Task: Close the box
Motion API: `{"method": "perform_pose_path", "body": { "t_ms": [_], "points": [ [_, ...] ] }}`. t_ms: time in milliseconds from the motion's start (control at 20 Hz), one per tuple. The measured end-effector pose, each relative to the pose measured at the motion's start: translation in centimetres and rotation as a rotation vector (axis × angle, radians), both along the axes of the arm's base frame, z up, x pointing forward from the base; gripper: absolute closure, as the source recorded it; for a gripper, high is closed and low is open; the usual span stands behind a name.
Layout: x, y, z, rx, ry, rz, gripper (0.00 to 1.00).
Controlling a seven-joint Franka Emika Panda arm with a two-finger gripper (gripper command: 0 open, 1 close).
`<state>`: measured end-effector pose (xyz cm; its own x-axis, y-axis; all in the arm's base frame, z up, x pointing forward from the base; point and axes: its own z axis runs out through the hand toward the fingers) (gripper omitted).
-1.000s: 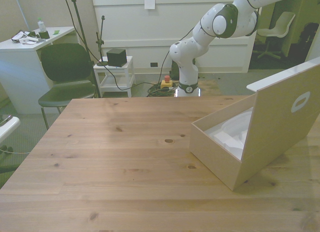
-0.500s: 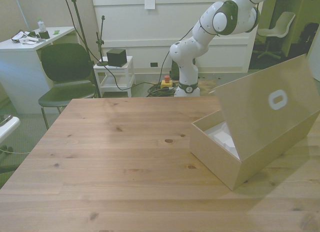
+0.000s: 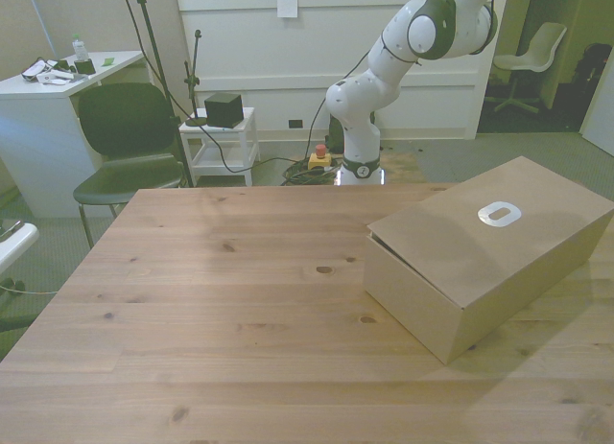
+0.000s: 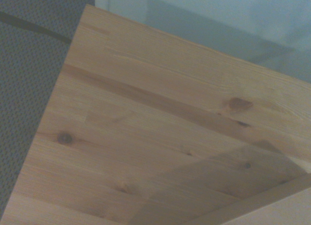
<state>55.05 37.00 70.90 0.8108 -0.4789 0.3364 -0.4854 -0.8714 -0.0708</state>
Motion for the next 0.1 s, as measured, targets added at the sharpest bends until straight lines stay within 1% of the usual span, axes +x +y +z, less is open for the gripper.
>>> {"method": "perform_pose_path", "body": {
  "t_ms": [100],
  "points": [
    [-0.48,-0.29,0.91,0.008,-0.008,0.006,0.00]
  ]
}}
